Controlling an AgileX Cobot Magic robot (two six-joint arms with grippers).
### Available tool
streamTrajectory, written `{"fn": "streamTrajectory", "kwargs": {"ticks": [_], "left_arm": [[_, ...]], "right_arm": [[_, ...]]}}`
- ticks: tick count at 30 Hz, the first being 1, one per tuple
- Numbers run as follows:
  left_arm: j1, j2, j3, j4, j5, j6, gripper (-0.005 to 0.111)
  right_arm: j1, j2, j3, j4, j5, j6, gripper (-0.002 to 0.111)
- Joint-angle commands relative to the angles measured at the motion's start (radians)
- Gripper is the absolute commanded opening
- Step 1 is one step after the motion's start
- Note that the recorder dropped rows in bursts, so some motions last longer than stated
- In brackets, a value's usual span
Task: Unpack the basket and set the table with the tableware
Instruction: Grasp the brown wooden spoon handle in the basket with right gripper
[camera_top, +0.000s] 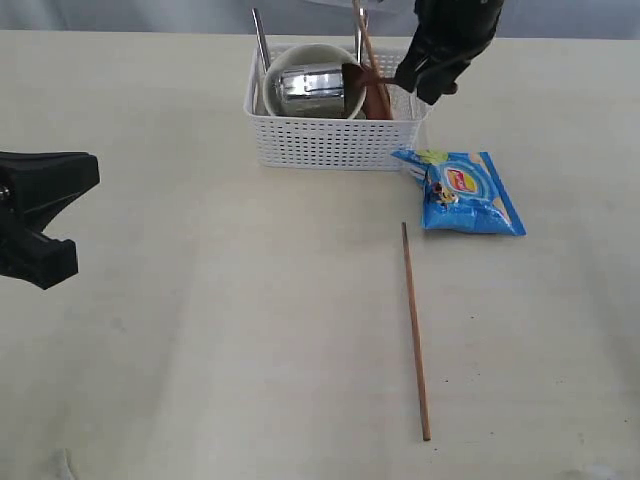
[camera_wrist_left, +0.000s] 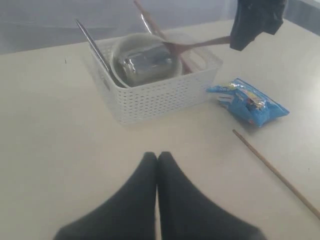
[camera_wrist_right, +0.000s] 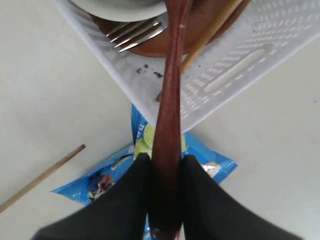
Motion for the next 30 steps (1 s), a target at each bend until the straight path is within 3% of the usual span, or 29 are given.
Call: {"fn": "streamTrajectory", "kwargs": {"ticks": [1,18,21,27,30], "left_arm": [[-0.008,-0.003,0.006,-0.009,0.011,0.003,0.0],[-0.008,-0.003,0.008,-0.009,0.013,0.014,0.0],[-0.008,-0.003,0.008,-0.009,0.013,0.014,0.0],[-0.008,-0.003,0.008,-0.009,0.013,0.014,0.0],[-0.008,-0.003,0.008,-0.009,0.011,0.014,0.0]], "right_arm": [[0.001,-0.054,-0.007,-0.037,0.003,0.036,0.0],[0.001,-0.307,0.054,-0.088,0.003,0.015,0.0],[0.001,-0.391,0.156,-0.105,0.003,-0.13,0.0],[0.001,-0.501,0.355,-0.096,0.003,-0.735,0.0],[0.001,-0.499,0.359,-0.058,-0.031,-0.808,0.0]]}}
